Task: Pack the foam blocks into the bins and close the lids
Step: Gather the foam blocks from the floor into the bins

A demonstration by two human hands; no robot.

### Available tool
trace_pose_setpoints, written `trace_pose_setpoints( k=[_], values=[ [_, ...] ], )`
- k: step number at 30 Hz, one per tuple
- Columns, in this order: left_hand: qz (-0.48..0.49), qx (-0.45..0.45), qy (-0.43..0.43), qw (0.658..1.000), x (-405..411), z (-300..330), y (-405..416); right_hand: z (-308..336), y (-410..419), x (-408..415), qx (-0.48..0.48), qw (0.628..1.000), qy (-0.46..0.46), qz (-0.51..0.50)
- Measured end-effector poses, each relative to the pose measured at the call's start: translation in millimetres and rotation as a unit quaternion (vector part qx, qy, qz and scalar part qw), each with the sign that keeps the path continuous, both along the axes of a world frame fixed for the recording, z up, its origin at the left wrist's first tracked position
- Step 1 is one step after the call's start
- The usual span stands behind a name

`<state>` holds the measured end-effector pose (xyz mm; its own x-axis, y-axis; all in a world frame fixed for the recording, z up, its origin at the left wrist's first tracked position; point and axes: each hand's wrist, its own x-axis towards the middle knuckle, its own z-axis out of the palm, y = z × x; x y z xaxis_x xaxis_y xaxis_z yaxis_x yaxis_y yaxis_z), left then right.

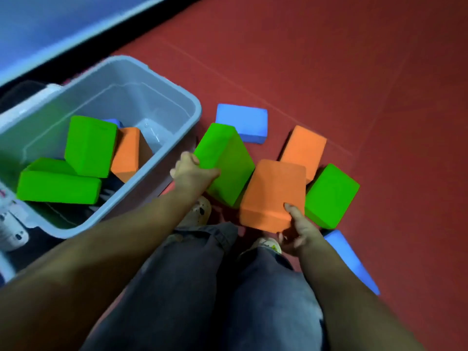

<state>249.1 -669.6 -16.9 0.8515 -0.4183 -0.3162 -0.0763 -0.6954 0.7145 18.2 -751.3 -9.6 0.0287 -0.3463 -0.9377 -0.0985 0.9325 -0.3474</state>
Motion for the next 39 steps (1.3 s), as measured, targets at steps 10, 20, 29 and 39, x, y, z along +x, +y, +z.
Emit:
trace_pose_setpoints(
  k=[10, 20, 29, 39],
  values=[
    [0.031, -0.124, -0.181, 0.975, 83, 151, 96, 121, 36, 133, -0.26, 0.964, -0.046, 0.025],
    [0.173, -0.121, -0.25, 0.945, 165, 163, 163, 138, 66, 279, -0.462, 0.86, -0.018, 0.216],
    [0.195, -0.133, -0.266, 0.935, 202, 156, 96, 80, 52, 323, -0.512, 0.814, -0.022, 0.274],
    [0.048, -0.001, -0.167, 0.985, 211, 110, 59, 43, 35, 319, -0.515, 0.753, -0.046, 0.408]
  ],
)
